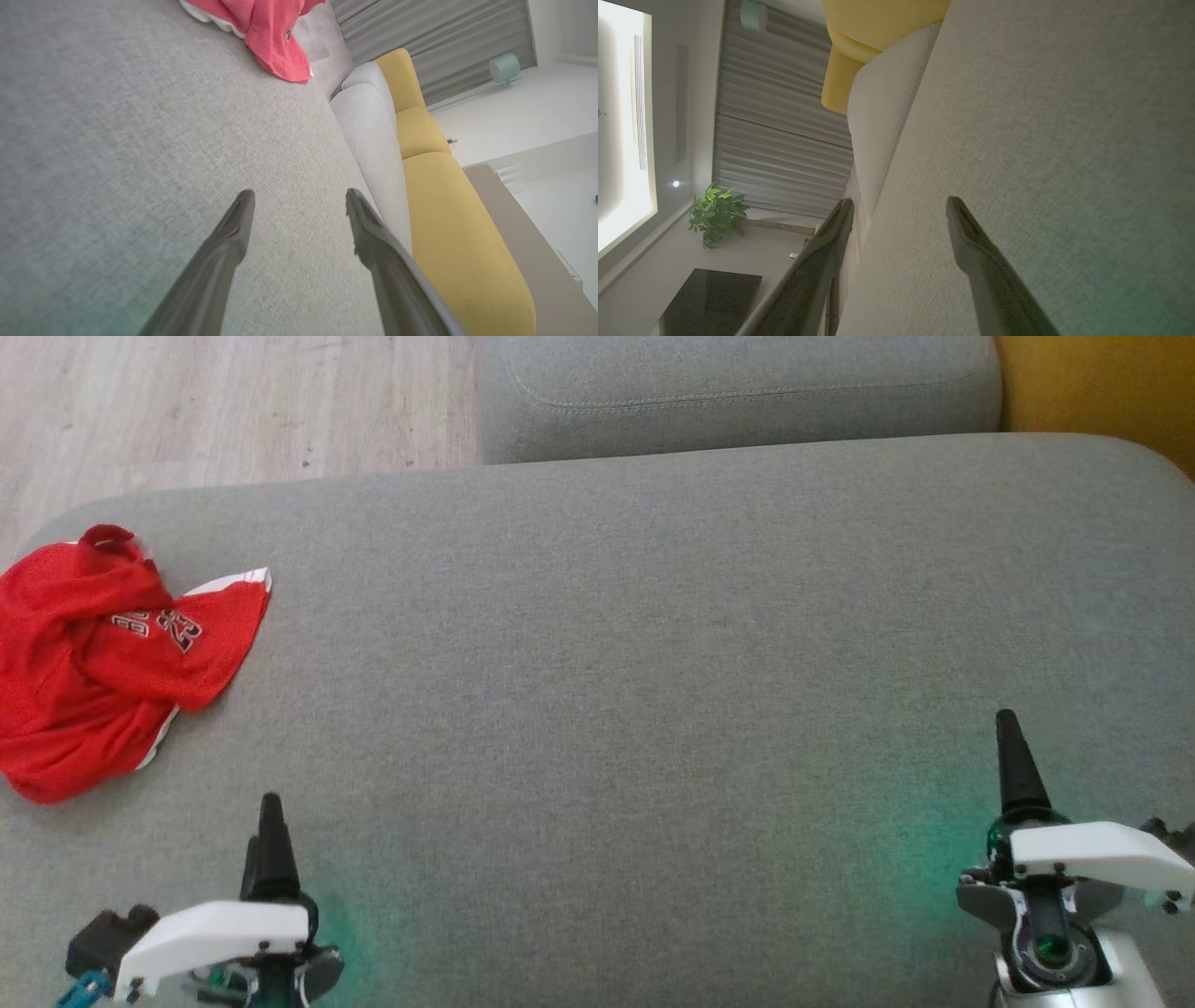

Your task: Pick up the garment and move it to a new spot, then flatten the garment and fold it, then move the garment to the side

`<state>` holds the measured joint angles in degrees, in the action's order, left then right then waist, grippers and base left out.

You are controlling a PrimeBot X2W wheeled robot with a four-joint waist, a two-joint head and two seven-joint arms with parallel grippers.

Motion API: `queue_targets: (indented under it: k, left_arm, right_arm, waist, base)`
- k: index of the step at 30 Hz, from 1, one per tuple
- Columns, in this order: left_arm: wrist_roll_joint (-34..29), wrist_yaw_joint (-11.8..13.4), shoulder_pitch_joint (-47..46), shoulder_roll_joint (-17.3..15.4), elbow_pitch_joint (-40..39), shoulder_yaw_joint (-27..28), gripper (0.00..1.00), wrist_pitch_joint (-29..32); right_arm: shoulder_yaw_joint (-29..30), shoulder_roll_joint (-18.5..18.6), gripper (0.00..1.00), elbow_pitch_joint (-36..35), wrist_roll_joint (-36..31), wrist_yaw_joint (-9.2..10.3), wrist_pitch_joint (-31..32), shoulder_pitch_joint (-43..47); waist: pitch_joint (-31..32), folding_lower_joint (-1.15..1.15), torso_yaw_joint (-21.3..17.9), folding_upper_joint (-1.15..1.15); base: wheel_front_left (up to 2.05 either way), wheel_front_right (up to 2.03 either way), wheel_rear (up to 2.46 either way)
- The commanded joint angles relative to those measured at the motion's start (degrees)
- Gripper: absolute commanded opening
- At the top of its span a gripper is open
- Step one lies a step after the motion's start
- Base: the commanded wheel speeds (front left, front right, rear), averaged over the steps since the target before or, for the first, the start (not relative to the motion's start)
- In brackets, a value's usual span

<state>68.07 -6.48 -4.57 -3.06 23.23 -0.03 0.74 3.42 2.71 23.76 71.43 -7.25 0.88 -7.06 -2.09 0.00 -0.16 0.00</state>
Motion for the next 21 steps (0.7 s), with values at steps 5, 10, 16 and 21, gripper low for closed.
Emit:
queue_targets:
  k: [5, 10, 16, 21]
  left_arm:
    - [-5.3, 0.3, -3.9, -1.3, -1.0, -0.3, 1.00, -1.5]
    - [-8.2, 0.6, -3.8, -1.3, -0.6, -0.7, 1.00, -2.2]
    - [-12.5, 1.0, -3.8, -1.4, -0.1, -1.1, 1.00, -3.2]
    - [-16.1, 1.1, -4.4, -1.5, 0.5, -1.5, 1.00, -4.0]
  right_arm:
    - [-1.5, 1.0, 1.00, -0.9, -5.1, -0.10, -1.6, -4.4]
    - [-2.1, 0.9, 1.00, -0.3, -8.1, -0.11, -2.3, -4.5]
    - [-2.6, 0.7, 1.00, 0.5, -12.9, -0.12, -3.3, -4.9]
    - [-3.2, 0.5, 1.00, 1.2, -16.6, -0.13, -4.1, -5.7]
  waist:
    - [0.0, 0.00, 0.1, 0.00]
    - [0.1, 0.00, 0.2, 0.00]
    - [-0.1, 0.00, 0.3, 0.00]
    - [-0.3, 0.00, 0.2, 0.00]
  base:
    - [0.00, 0.00, 0.00]
    - [0.00, 0.00, 0.00]
    - [0.00, 0.00, 0.00]
    - [0.00, 0.00, 0.00]
